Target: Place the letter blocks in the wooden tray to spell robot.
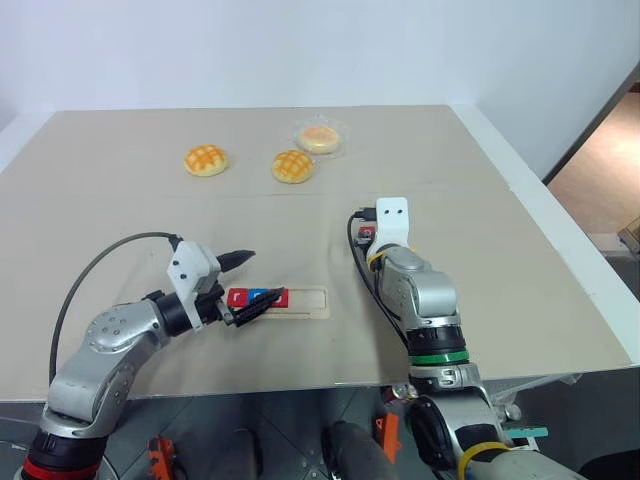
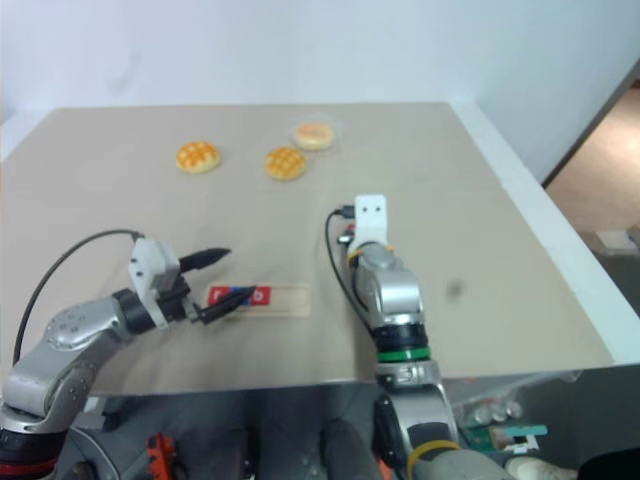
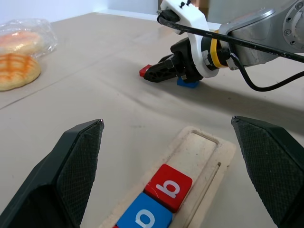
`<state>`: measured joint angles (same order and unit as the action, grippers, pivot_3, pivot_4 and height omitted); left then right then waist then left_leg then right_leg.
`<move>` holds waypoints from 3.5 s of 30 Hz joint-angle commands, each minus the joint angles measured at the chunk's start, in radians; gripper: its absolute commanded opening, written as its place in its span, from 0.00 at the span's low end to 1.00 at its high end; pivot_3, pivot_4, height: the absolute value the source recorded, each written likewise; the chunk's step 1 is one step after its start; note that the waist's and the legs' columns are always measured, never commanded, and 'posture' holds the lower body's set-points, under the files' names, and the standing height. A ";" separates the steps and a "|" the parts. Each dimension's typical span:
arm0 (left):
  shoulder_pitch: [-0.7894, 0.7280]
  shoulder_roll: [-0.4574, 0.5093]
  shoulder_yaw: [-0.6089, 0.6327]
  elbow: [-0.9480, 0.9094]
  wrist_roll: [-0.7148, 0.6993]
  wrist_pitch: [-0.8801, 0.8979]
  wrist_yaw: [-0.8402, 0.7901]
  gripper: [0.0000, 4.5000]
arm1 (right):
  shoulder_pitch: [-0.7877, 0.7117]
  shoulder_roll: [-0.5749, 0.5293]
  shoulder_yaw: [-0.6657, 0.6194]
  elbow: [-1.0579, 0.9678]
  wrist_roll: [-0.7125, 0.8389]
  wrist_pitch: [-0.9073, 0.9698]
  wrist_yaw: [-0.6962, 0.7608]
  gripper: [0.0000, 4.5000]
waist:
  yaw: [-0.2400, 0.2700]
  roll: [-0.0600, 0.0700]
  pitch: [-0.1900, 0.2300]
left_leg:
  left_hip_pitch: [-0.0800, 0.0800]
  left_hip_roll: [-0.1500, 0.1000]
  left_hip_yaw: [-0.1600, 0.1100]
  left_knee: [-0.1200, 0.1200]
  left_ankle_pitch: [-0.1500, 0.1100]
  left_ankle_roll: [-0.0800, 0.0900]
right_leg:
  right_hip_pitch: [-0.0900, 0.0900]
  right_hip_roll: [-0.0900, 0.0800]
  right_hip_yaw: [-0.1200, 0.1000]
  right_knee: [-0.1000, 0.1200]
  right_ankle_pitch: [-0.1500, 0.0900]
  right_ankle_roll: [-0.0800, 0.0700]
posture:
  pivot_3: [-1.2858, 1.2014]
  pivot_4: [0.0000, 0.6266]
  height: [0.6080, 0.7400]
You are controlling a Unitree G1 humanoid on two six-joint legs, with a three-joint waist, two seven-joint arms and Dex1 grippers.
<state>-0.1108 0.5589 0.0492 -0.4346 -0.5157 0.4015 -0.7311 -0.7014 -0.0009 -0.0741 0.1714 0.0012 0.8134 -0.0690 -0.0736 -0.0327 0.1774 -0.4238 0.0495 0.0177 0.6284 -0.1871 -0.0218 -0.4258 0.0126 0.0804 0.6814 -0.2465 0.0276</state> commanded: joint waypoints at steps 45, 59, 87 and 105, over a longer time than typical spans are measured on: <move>-0.029 0.059 -0.049 0.006 -0.003 -0.027 -0.186 1.00 | 0.123 -0.400 -0.063 -0.864 0.351 0.583 0.551 1.00 | 0.001 0.000 0.000 | -0.001 -0.001 -0.004 -0.002 0.000 -0.001 | 0.000 -0.001 -0.004 -0.002 -0.002 -0.001 | 0.52 0.24 1.00; -0.073 0.113 -0.100 0.008 -0.003 -0.016 -0.304 1.00 | 0.077 -0.708 0.243 -0.060 0.284 -0.476 1.385 1.00 | -0.002 -0.001 0.001 | 0.000 0.000 -0.005 -0.004 -0.002 0.003 | 0.004 0.000 -0.005 -0.010 -0.002 -0.001 | 0.52 0.24 1.00; -0.023 0.098 -0.095 0.016 0.037 -0.033 -0.239 1.00 | 0.279 -0.646 0.260 -0.118 0.222 -0.538 1.277 0.94 | 0.013 -0.001 0.001 | 0.002 -0.001 -0.005 0.005 -0.002 0.002 | 0.006 0.000 -0.005 -0.001 -0.001 0.000 | 0.52 0.24 1.00; -0.059 0.084 -0.098 0.054 0.034 -0.033 -0.253 1.00 | 0.371 -0.675 0.235 -0.265 0.248 -0.401 1.168 0.43 | 0.026 -0.001 0.001 | 0.002 -0.001 -0.005 0.006 -0.002 0.002 | 0.006 0.000 -0.005 -0.001 -0.001 0.000 | 0.52 0.24 1.00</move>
<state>-0.1556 0.6437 -0.0527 -0.3717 -0.4790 0.3899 -0.9767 -0.3370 -0.6739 0.1733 -0.0748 0.2499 0.3936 1.1135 -0.0476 -0.0337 0.1780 -0.4222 0.0487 0.0127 0.6343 -0.1890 -0.0195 -0.4197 0.0121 0.0758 0.6805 -0.2479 0.0276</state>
